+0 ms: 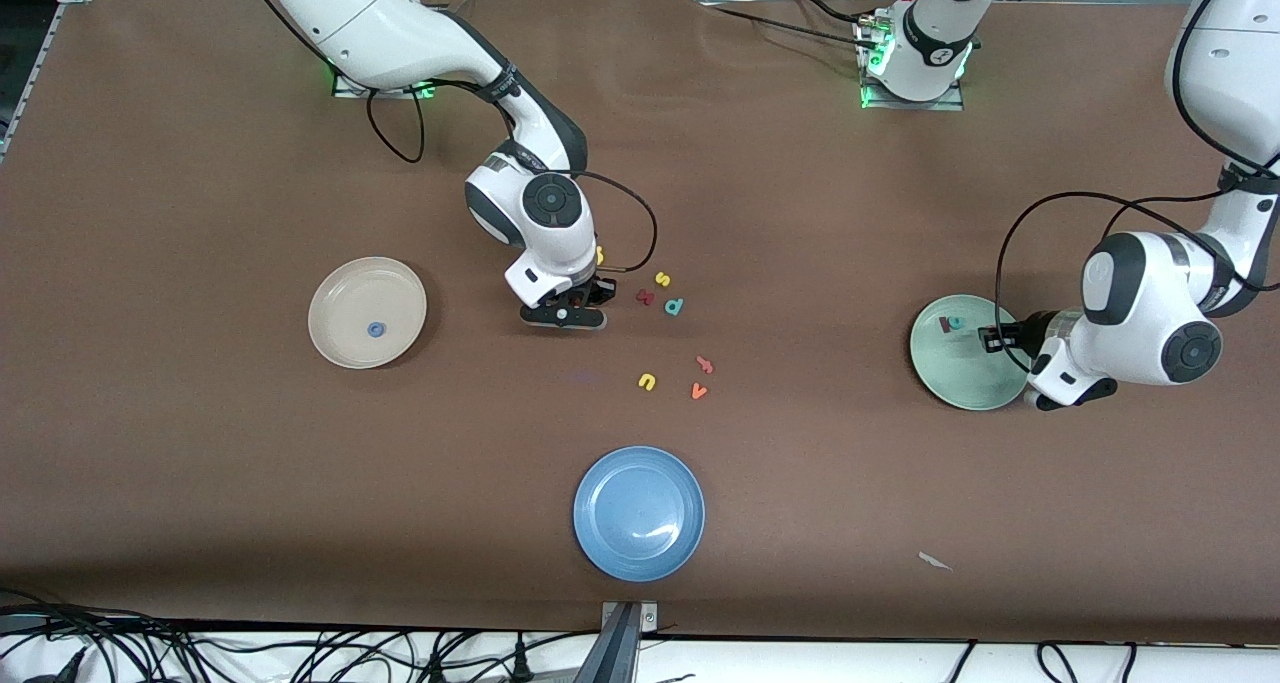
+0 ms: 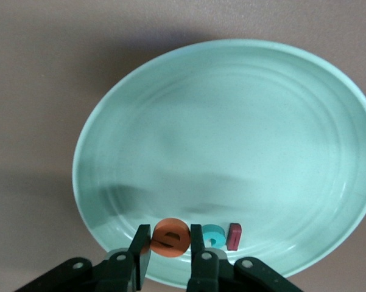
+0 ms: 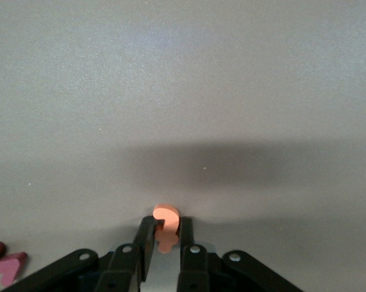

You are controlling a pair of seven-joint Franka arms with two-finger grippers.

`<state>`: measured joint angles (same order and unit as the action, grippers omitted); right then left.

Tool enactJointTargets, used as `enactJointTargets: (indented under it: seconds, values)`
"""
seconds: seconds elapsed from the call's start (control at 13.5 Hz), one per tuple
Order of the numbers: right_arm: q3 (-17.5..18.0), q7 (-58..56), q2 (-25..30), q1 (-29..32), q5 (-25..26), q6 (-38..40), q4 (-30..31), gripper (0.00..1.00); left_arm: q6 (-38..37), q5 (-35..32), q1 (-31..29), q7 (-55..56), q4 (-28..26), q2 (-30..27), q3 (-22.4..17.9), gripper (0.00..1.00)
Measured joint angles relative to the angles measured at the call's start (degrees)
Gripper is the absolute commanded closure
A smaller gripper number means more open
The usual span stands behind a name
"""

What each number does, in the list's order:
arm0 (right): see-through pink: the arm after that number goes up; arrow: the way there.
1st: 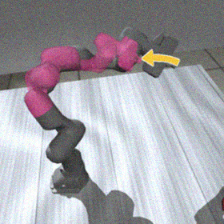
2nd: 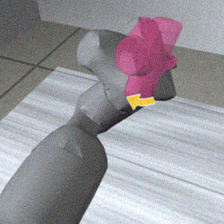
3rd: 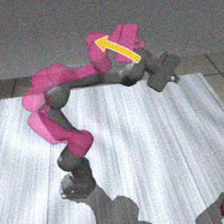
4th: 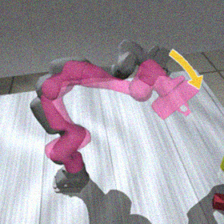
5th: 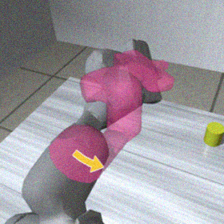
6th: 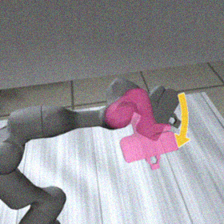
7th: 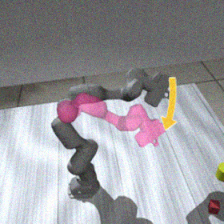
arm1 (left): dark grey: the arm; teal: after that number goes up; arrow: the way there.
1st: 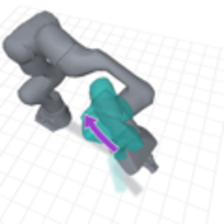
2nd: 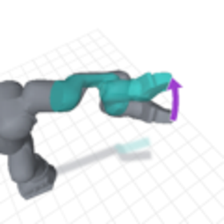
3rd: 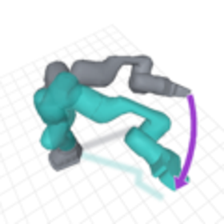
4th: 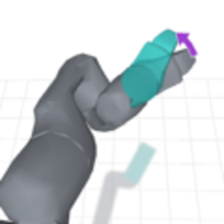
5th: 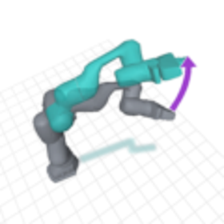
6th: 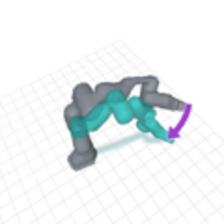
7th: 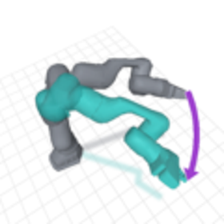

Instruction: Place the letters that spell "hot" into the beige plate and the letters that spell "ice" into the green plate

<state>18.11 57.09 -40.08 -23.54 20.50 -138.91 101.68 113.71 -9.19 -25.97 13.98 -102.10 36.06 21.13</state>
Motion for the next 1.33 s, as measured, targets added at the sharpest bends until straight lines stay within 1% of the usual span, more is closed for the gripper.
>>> enactJointTargets:
  seconds: [0.07,0.22,0.3,0.44,0.67,0.89,1.04,1.18,1.33]
  values:
    - [0.0,0.0,0.0,0.0,0.0,0.0,0.0,0.99,0.0,0.0,0.0,0.0,0.1,-0.1,0.0,0.01]
    - [0.0,0.0,0.0,0.0,0.1,0.0,-0.3,0.98,-1.0,0.0,0.0,0.0,1.1,-0.7,0.3,0.01]
    - [-0.1,0.0,0.2,0.0,0.2,0.0,-0.5,0.98,-2.8,0.0,0.0,0.0,2.3,-1.2,0.5,0.01]
    - [-0.4,-0.5,1.1,0.6,0.3,0.7,-0.9,0.98,-9.0,0.0,0.1,0.0,6.5,-2.7,1.1,0.01]
    - [-0.5,-4.8,4.4,2.9,0.3,6.2,-0.9,0.98,-19.4,0.0,0.2,0.0,14.2,-4.6,3.2,0.00]
    - [-0.6,-17.0,9.7,6.5,0.2,15.9,-0.9,0.97,-26.4,0.0,0.3,0.0,21.6,-5.7,4.2,0.00]
    - [-0.7,-26.4,13.0,10.1,0.1,20.6,-0.6,0.97,-29.8,0.0,0.3,0.0,25.7,-6.3,5.5,0.00]
    - [-0.8,-34.5,15.7,14.1,-0.3,21.5,1.2,0.97,-32.9,0.0,0.3,0.0,28.7,-6.7,6.5,0.00]
    - [-1.0,-42.1,18.3,18.2,-3.0,21.0,4.7,0.97,-34.3,0.0,0.4,0.0,30.8,-6.8,7.0,0.00]
